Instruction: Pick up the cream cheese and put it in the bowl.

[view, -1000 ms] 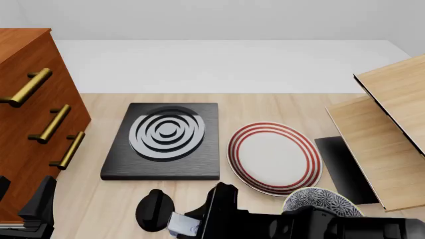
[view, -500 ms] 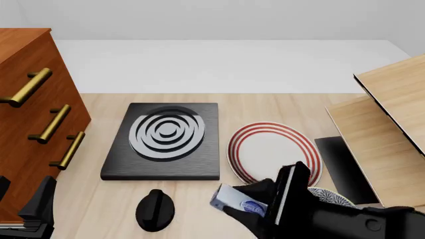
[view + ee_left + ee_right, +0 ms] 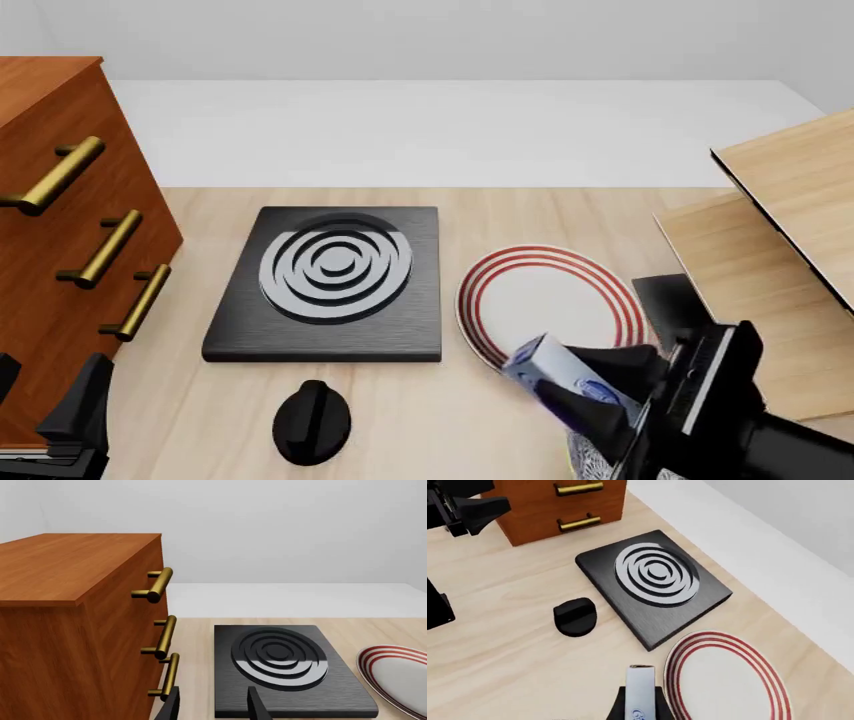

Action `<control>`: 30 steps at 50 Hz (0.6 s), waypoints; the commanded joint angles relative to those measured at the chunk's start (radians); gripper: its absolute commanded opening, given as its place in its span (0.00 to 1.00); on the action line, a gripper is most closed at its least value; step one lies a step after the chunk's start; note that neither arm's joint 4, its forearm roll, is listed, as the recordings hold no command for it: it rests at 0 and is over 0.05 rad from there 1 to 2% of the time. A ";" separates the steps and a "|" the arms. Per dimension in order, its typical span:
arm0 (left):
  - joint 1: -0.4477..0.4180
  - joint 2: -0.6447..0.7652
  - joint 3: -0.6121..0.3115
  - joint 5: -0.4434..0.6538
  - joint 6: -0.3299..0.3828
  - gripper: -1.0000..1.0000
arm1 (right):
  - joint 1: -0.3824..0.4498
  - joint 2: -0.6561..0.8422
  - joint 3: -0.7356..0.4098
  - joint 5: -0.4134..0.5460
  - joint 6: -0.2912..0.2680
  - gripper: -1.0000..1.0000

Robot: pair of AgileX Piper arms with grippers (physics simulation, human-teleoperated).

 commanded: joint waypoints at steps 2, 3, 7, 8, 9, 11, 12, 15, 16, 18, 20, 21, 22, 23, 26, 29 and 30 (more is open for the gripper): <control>0.000 0.000 0.000 0.000 0.000 1.00 | -0.106 -0.113 0.067 0.006 0.031 0.00; 0.000 0.000 0.000 0.000 0.000 1.00 | -0.106 -0.113 0.068 0.006 0.031 0.00; 0.000 0.000 0.000 0.000 0.000 1.00 | -0.137 -0.148 0.087 0.012 0.040 0.00; 0.000 0.000 0.000 0.000 0.000 1.00 | -0.144 -0.159 0.091 0.015 0.041 0.00; 0.000 0.000 0.000 0.000 0.000 1.00 | -0.151 -0.170 0.093 0.019 0.047 0.00; 0.000 0.000 0.000 0.000 0.000 1.00 | -0.166 -0.188 0.099 0.024 0.051 0.00; 0.000 0.000 0.000 0.000 0.000 1.00 | -0.169 -0.192 0.104 0.024 0.053 0.00; 0.000 0.000 0.000 0.000 0.000 1.00 | -0.181 -0.202 0.113 0.022 0.055 0.00; 0.000 0.000 0.000 0.000 0.000 1.00 | -0.184 -0.207 0.120 0.019 0.058 0.00; 0.000 0.000 0.000 0.000 0.000 1.00 | -0.200 -0.217 0.130 0.014 0.064 0.00; 0.000 0.000 0.000 0.000 0.000 1.00 | -0.207 -0.217 0.142 0.004 0.069 0.00; 0.000 0.000 0.000 0.000 0.000 1.00 | -0.213 -0.218 0.146 0.001 0.068 0.00; 0.000 0.000 0.000 0.000 0.000 1.00 | -0.218 -0.219 0.151 -0.003 0.071 0.00; 0.000 0.000 0.000 0.000 0.000 1.00 | -0.226 -0.220 0.157 -0.006 0.071 0.00; 0.000 0.000 0.000 0.000 0.000 1.00 | -0.235 -0.229 0.163 -0.004 0.076 0.00; 0.000 0.000 0.000 0.000 0.000 1.00 | -0.243 -0.234 0.170 -0.002 0.080 0.00; 0.000 0.000 0.000 0.000 0.000 1.00 | -0.245 -0.237 0.172 -0.002 0.080 0.00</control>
